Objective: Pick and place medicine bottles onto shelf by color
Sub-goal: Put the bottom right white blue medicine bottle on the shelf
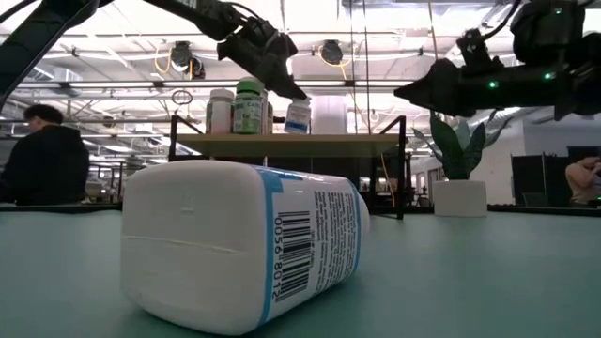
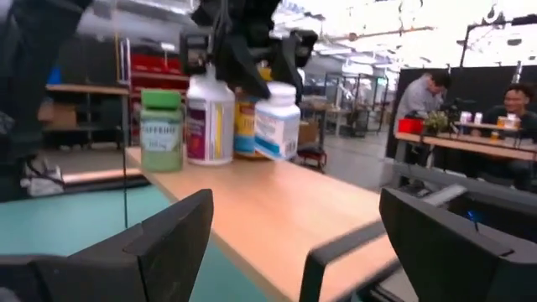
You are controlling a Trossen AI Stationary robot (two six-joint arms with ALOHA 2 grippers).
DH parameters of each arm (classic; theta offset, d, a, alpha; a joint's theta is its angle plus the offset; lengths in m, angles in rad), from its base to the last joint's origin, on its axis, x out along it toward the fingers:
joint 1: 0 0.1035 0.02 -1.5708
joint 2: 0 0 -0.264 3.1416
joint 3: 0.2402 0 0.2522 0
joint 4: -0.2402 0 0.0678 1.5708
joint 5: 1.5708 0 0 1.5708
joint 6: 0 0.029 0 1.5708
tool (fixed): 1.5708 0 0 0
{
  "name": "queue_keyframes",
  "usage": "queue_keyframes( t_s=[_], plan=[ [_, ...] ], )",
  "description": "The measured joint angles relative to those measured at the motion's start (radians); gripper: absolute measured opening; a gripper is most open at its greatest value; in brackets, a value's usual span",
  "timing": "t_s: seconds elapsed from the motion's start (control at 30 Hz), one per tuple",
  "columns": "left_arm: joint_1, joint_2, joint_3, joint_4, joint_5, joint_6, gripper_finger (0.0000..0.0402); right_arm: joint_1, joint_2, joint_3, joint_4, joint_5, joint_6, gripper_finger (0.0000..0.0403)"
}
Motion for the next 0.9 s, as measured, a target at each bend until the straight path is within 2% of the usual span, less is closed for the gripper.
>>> queue_keyframes(
  t_s=[0.13,0.33,0.6,0.9],
  plan=[
    [0.001,-0.004,-0.031,0.018,0.008,0.02,0.0186,-0.025,0.032,0.014,0.052,-0.05,0.023,0.0334],
    [0.004,-0.009,-0.078,0.089,0.012,0.023,0.0186,-0.035,0.111,0.081,0.013,-0.077,0.021,0.0334],
    [0.017,-0.01,-0.085,0.142,-0.016,-0.001,0.0186,-0.037,0.225,0.165,-0.03,-0.07,-0.008,0.0334],
    [0.019,-0.037,-0.086,0.137,-0.05,-0.019,0.0186,-0.037,0.246,0.175,-0.027,-0.077,-0.027,0.0334]
  ],
)
